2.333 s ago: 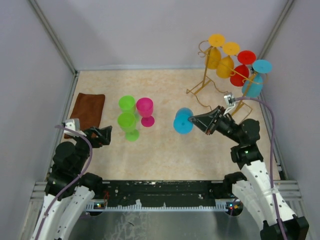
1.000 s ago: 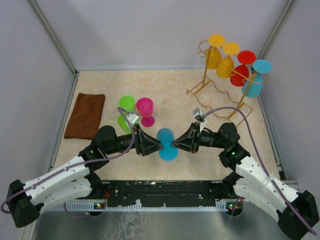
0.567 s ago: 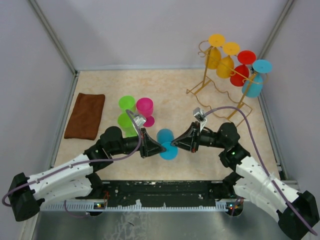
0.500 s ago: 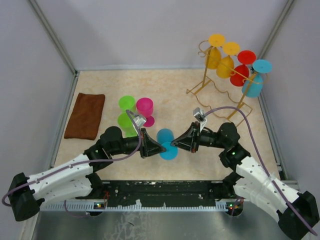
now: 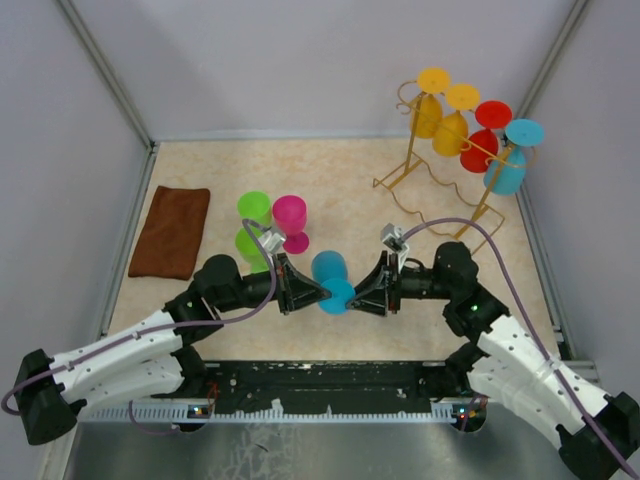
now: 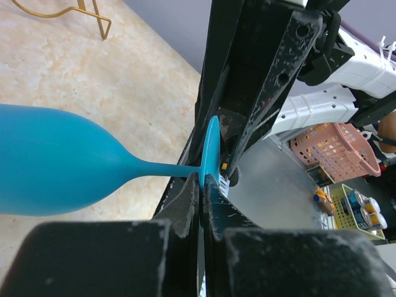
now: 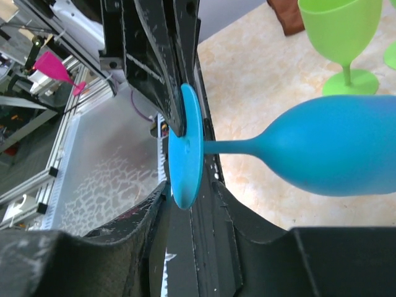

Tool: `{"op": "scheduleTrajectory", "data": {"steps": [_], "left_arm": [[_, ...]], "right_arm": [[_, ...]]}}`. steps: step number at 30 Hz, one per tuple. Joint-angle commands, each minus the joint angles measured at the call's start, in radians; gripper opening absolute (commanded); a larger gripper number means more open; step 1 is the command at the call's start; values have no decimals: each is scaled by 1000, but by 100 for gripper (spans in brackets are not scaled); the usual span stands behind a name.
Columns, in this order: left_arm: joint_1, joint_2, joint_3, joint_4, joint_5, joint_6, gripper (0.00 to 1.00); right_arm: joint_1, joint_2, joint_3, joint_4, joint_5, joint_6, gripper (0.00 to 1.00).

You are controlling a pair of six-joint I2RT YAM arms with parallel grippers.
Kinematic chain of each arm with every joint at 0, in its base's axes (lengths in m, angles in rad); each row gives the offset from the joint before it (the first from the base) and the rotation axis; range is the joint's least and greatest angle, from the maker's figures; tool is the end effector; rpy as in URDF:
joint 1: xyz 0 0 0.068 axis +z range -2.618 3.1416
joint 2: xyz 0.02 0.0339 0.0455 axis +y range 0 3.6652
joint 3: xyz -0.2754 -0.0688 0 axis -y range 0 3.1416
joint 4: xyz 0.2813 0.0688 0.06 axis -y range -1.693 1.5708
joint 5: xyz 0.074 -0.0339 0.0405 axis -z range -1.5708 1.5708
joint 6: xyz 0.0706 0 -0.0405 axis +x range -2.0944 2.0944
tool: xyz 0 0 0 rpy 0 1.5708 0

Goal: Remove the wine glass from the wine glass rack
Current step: Place the wine glass at the center of the board.

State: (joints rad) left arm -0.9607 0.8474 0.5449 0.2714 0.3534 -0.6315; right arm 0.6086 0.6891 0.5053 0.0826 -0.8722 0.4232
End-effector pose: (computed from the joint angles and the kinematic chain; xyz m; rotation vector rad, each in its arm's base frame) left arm 0.1314 -0.2306 0.2890 0.6014 1.7220 -1.4695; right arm 0.1445 0.1666 0.2841 -0.8815 1.6477 1.4658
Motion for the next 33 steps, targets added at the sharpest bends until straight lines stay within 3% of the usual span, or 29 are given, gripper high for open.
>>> {"op": "scheduleTrajectory", "data": {"steps": [1, 9, 13, 15, 18, 26, 30, 33], "left_arm": [[-8, -12, 9, 71, -20, -1, 0], [-16, -13, 0, 85, -35, -3, 0], [-19, -15, 0, 78, -37, -3, 0], [-21, -20, 0, 74, -44, -2, 5], [-23, -26, -2, 70, -48, 2, 11], [-24, -66, 22, -27, -87, 27, 61], [-24, -134, 20, -68, -148, 34, 77], [-24, -177, 24, -97, -193, 41, 84]], "right_arm": [[25, 16, 56, -35, -36, -35, 35], [68, 76, 44, 123, 4, 26, 33], [77, 99, 45, 147, 8, 34, 12], [90, 100, 51, 120, 3, 15, 2], [114, 85, 64, 56, 41, -46, 0], [154, -15, -8, 69, 98, -191, 0], [162, -85, -127, 143, 137, -342, 0], [164, -120, -196, 129, -7, -598, 0]]}}
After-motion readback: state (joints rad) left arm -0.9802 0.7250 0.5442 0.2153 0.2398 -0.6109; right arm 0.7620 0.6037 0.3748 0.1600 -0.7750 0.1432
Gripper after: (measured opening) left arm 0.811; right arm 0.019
